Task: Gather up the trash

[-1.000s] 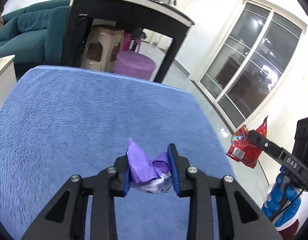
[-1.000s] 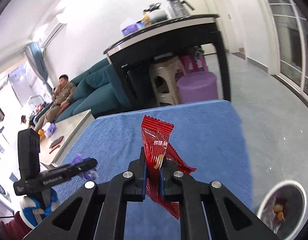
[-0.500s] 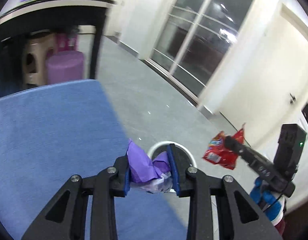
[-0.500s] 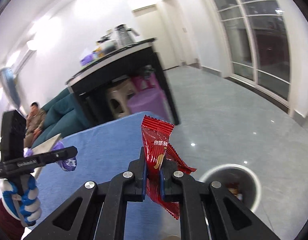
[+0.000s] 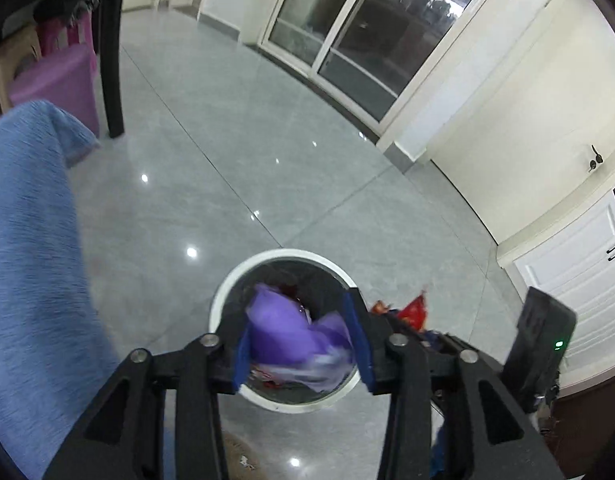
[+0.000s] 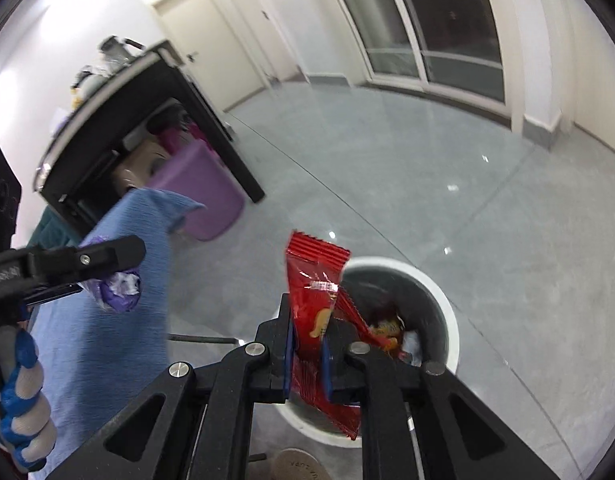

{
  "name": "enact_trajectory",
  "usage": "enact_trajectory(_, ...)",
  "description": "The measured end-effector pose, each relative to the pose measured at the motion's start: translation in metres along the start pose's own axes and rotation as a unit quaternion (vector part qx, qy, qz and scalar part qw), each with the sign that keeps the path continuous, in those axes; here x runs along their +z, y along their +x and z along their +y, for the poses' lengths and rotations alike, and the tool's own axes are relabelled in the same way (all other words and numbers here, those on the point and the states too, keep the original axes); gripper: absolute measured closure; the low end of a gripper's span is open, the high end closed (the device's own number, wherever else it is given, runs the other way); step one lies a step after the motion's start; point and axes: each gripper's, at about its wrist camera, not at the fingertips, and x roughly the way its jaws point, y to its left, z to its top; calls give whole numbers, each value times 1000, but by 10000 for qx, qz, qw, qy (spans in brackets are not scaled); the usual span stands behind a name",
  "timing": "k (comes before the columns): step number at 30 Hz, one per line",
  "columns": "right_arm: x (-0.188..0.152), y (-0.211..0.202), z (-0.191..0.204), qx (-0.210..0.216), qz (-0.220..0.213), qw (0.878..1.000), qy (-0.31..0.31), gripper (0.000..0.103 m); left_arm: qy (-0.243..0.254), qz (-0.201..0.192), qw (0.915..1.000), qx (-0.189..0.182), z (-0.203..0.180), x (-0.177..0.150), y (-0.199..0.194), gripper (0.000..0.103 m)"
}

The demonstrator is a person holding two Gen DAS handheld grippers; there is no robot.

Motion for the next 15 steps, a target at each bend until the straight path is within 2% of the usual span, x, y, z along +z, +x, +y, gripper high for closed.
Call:
enact_trajectory(2,-4,14,-10,-45,125,9999,72,90,-10,81,10000,-41,1,2,12,49)
enact_trajectory(3,-7,20,-14,-97,184,9997,96,83,-21,110,9999,-51,1,2,17,47)
enact_trajectory(4,-9,26,-17,-160,233,9995,116,75,-41,129,9999,-77,2,2,21,47)
enact_trajectory(9,-14,35,-22,-335,305,9986,261,64,-13,99,9999,-35,6,-7,19,47)
enact_trajectory(15,-16,14,-12,-534,195,9983,124,63,217,-306,9984,418,11,-24,-30,46)
